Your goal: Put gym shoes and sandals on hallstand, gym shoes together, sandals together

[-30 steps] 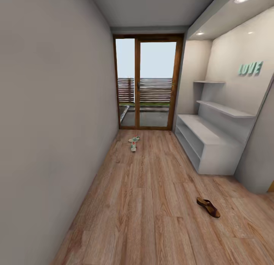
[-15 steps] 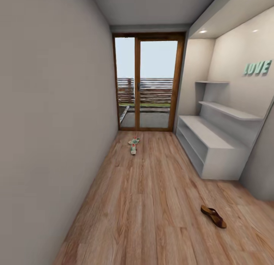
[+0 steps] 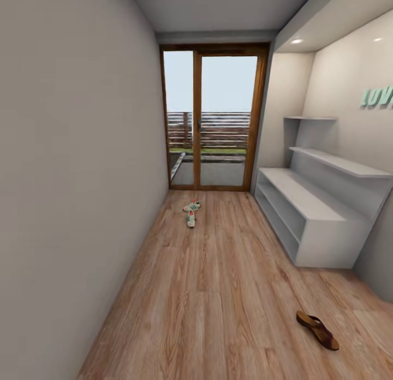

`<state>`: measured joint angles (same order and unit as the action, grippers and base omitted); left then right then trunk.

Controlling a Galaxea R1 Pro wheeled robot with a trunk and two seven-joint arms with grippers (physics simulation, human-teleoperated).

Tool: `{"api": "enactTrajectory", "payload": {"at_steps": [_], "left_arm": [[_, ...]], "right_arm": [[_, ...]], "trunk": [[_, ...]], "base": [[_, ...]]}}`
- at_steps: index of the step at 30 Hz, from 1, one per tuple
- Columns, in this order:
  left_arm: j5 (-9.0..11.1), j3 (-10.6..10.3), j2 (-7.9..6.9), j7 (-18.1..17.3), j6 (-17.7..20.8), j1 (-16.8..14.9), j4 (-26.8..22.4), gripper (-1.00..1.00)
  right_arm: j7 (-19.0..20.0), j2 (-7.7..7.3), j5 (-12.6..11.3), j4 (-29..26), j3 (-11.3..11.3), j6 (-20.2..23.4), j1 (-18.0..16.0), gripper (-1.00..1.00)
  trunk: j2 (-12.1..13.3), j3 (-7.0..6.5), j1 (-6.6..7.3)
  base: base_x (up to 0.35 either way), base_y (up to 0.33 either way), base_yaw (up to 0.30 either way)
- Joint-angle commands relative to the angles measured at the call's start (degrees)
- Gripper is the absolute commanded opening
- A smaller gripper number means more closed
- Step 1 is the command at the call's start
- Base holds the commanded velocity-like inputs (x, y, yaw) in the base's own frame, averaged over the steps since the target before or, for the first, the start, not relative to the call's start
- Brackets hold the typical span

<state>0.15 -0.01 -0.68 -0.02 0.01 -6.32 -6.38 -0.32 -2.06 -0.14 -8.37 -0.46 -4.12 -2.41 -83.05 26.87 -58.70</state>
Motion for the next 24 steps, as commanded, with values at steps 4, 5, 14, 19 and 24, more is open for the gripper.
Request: {"api": "enactTrajectory", "payload": {"at_steps": [4,5,14,19,24], "left_arm": [[0.0,0.1,-0.08,-0.1,-0.1,-1.3,-1.3,1.00],[0.0,0.1,-0.09,-0.1,-0.1,-1.7,-1.7,1.00],[0.0,0.2,-0.28,0.3,-5.4,-2.8,-21.8,1.00],[0.3,1.0,-0.62,0.7,-9.5,-2.8,-20.2,1.00],[1.5,3.7,-0.64,0.6,-10.7,-2.8,-19.3,1.00]], "right_arm": [[0.0,-0.67,0.0,-1.3,-0.1,-1.5,0.0,1.00],[0.0,-0.70,0.0,-1.6,-0.1,-1.8,0.0,1.00],[0.2,-0.75,0.0,-26.9,-2.8,-12.7,0.0,1.00],[0.5,-0.73,0.5,-24.9,-3.1,-15.1,0.0,1.00],[0.6,-0.74,1.0,-21.4,-3.2,-15.5,0.0,1.00]], "trunk": [[0.0,0.06,-0.03],[0.0,0.06,-0.03],[0.0,0.06,-0.03],[0.0,0.06,-0.03],[0.0,0.06,-0.03]], "base": [[0.338,0.000,0.000],[0.338,0.000,0.000],[0.338,0.000,0.000],[0.338,0.000,0.000],[0.338,0.000,0.000]]}}
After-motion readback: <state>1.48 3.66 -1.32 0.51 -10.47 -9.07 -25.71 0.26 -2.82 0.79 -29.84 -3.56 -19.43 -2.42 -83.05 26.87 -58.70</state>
